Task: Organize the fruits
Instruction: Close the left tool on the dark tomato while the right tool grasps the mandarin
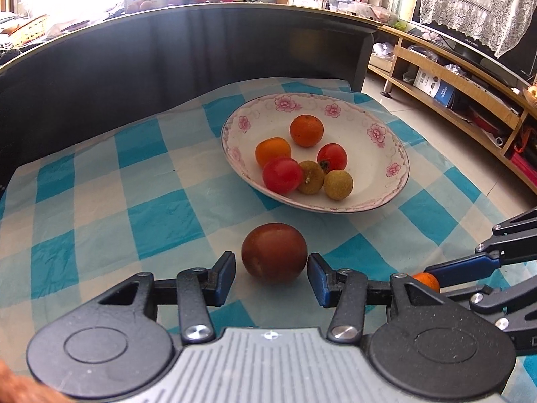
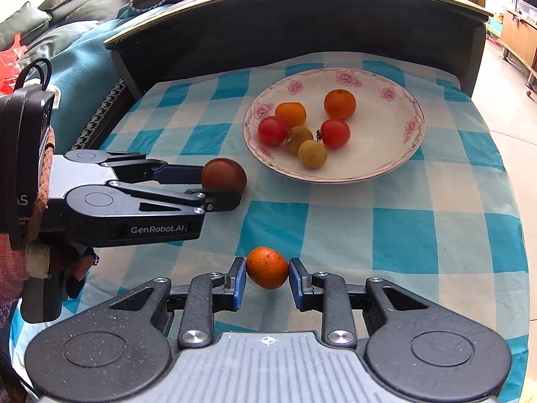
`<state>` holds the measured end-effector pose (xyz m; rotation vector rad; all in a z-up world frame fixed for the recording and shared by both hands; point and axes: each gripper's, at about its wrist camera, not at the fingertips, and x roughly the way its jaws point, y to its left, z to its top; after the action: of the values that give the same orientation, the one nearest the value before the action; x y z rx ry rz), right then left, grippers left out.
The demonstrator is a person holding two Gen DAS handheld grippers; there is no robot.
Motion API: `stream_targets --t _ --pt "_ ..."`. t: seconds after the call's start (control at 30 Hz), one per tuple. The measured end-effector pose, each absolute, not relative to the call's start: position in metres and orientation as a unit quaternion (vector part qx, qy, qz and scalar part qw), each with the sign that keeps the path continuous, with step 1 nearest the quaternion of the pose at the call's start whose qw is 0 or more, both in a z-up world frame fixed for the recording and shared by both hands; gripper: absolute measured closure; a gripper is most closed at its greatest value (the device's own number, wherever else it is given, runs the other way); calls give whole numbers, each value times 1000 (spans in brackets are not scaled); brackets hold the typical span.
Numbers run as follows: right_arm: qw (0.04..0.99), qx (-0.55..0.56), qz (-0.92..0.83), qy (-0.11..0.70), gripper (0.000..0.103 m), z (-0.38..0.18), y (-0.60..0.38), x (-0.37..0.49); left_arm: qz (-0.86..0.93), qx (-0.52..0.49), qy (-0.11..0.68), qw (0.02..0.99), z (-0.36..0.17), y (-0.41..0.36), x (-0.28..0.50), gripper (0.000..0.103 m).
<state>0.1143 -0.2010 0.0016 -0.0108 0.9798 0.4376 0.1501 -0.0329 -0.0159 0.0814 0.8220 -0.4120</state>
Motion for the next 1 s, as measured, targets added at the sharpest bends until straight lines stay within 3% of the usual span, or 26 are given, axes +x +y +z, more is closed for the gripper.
stream_targets --t 0.4,1.0 --pt "861 -3 203 467 81 -2 -210 120 -174 51 404 897 -12 -44 153 53" --pt "853 -85 222 464 80 -7 -192 97 -134 78 445 882 -9 -37 48 53"
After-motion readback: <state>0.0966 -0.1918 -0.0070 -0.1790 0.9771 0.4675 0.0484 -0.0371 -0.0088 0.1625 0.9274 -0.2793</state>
